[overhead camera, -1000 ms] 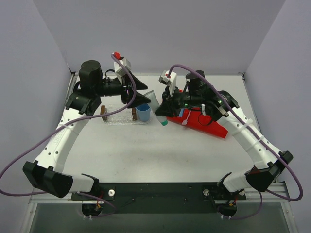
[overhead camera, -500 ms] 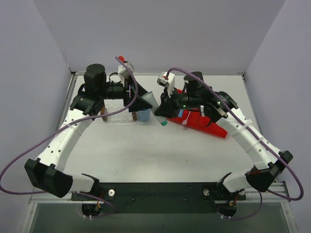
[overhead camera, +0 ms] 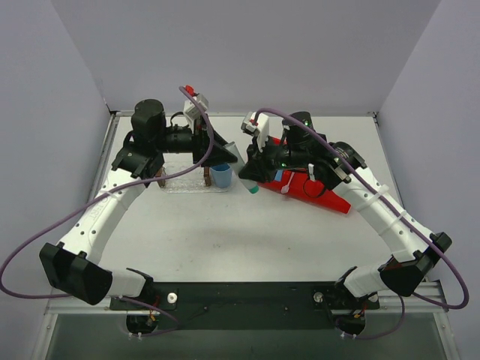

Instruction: Prepare toiletry sets of a toothbrush and toothpaste on the tray

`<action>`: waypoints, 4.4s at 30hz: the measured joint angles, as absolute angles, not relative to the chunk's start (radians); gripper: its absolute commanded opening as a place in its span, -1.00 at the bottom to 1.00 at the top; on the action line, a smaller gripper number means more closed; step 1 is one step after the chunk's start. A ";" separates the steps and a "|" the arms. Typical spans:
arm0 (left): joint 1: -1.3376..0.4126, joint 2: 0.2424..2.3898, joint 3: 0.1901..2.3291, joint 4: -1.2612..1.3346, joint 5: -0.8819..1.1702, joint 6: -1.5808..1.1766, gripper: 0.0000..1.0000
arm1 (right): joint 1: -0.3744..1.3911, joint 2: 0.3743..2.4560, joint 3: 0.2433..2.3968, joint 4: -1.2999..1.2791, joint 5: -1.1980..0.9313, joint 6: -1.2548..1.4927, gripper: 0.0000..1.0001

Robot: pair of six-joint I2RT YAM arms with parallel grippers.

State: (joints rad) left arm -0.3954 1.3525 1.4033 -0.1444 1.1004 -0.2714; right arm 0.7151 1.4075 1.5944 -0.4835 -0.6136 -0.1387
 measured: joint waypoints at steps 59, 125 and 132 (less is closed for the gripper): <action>0.021 1.214 1.036 -0.249 0.440 0.216 -1.00 | 0.331 1.035 1.092 -0.412 -0.421 -0.243 0.16; 0.055 1.394 0.954 -0.015 0.453 0.178 -1.00 | 0.268 1.021 1.034 -0.363 -0.506 -0.237 0.15; 0.055 1.407 0.948 0.008 0.455 0.180 -1.00 | 0.268 1.021 1.034 -0.363 -0.507 -0.236 0.15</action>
